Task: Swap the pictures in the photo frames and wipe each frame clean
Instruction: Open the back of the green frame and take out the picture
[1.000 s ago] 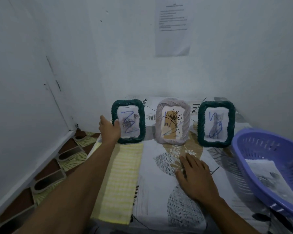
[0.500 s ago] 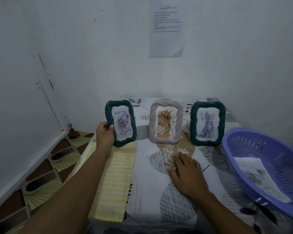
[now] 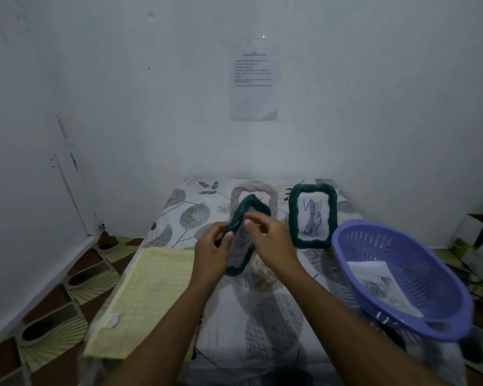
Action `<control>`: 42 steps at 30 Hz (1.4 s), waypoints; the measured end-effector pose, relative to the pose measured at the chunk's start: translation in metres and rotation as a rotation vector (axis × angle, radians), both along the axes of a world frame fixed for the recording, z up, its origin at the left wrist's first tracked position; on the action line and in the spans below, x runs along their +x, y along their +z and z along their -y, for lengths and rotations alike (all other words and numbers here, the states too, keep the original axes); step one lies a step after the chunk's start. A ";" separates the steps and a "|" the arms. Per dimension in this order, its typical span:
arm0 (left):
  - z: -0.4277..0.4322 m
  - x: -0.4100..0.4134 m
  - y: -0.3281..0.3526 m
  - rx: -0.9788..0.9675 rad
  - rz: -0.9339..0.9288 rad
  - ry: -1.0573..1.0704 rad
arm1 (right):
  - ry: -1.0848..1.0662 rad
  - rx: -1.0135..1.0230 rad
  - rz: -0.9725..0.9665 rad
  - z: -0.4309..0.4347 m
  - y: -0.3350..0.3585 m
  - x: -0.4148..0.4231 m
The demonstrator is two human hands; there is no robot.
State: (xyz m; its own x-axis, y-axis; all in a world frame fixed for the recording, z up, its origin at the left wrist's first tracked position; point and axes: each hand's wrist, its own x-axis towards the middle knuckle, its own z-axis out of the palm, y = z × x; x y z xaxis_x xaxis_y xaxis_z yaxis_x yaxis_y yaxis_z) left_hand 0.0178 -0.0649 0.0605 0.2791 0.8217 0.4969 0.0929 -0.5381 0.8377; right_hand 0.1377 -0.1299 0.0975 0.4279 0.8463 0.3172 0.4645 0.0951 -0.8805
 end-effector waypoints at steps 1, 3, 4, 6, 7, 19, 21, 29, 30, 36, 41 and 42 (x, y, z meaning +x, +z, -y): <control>0.006 0.004 -0.002 -0.015 -0.001 -0.036 | -0.024 0.011 -0.051 0.001 0.002 0.000; 0.017 0.010 -0.003 -0.070 0.004 -0.115 | -0.098 0.012 -0.161 0.003 0.002 0.002; 0.022 0.013 -0.002 -0.076 -0.013 -0.151 | -0.135 0.000 -0.217 0.004 0.001 0.004; 0.030 0.016 -0.002 -0.090 -0.075 -0.219 | -0.190 -0.020 -0.304 0.008 -0.001 0.011; 0.032 0.017 -0.001 -0.105 -0.116 -0.231 | -0.211 -0.031 -0.321 0.009 -0.001 0.015; 0.014 -0.003 0.028 -0.849 0.466 -0.123 | -0.246 -0.116 -0.449 0.015 -0.022 0.056; 0.011 -0.006 0.032 -0.870 0.415 -0.126 | -0.251 -0.111 -0.427 0.015 -0.025 0.059; -0.003 0.005 -0.001 -0.472 -0.234 -0.095 | -0.151 -0.150 -0.482 0.018 -0.033 0.060; -0.005 0.006 -0.004 -0.482 -0.190 -0.122 | -0.134 -0.165 -0.485 0.018 -0.035 0.060; 0.003 0.011 -0.016 -0.389 -0.057 -0.162 | -0.114 -0.243 -0.440 0.016 -0.051 0.059; 0.002 0.016 -0.018 -0.389 -0.001 -0.162 | -0.109 -0.230 -0.417 0.013 -0.062 0.059; 0.000 0.017 -0.019 -0.381 -0.009 -0.159 | -0.110 -0.232 -0.416 0.012 -0.064 0.060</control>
